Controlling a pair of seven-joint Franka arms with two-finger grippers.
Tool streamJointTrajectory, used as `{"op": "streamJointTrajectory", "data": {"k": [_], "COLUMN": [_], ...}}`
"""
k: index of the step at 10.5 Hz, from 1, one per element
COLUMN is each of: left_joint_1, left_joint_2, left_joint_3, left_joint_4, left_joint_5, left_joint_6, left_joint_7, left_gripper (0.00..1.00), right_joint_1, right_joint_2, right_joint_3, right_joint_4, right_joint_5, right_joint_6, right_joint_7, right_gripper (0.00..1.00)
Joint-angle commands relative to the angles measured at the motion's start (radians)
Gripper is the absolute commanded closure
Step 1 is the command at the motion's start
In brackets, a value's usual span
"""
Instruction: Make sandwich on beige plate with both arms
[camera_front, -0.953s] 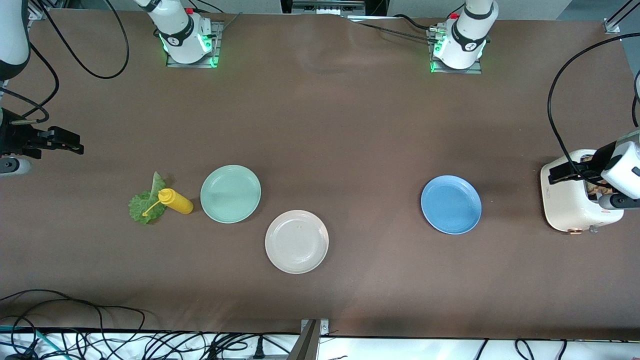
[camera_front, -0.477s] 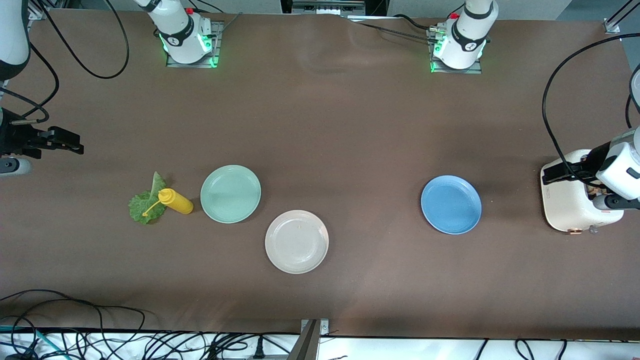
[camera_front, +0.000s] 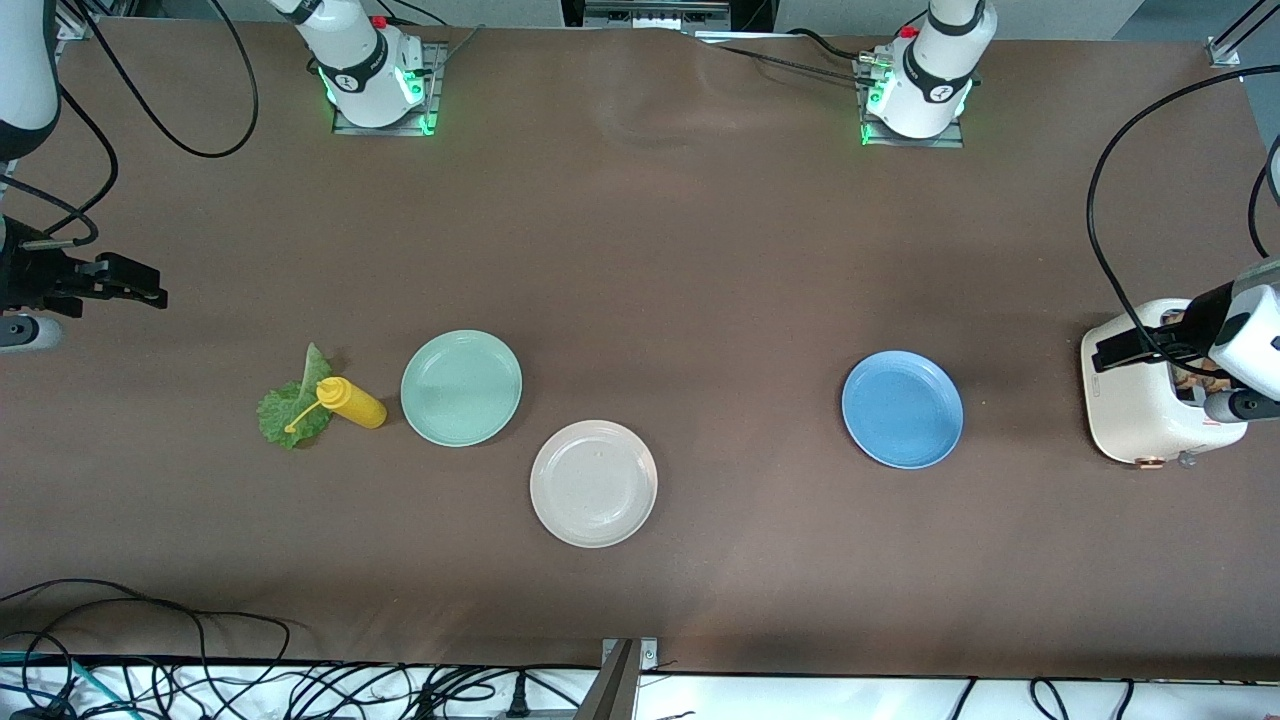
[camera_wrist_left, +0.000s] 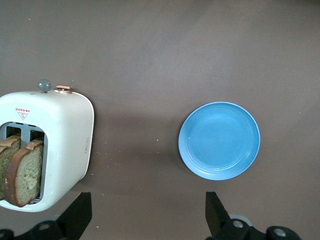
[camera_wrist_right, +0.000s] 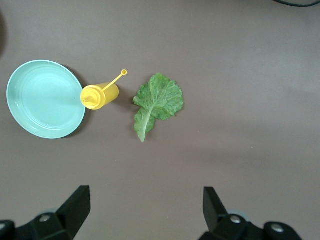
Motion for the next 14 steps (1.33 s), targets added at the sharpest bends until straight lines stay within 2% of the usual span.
{"op": "streamJointTrajectory", "data": {"k": [1,14], "left_joint_1": [-0.012,-0.028], "left_joint_2": [-0.001,0.008], "left_joint_3": [0.02,0.018], "left_joint_4": [0.016,0.014], "left_joint_5": [-0.02,-0.01], "left_joint_6": [-0.019,-0.012], "left_joint_7": [0.022,0.023], "left_gripper": [0.0,0.0], "right_joint_1": [-0.004,0.001], "right_joint_2": [-0.008,-0.006], "right_joint_3": [0.004,0.007], "right_joint_4": [0.011,0.013], "right_joint_5": [-0.012,-0.01], "right_joint_6": [-0.023,-0.021], "right_joint_7": [0.01,0.01], "right_gripper": [0.0,0.0]}}
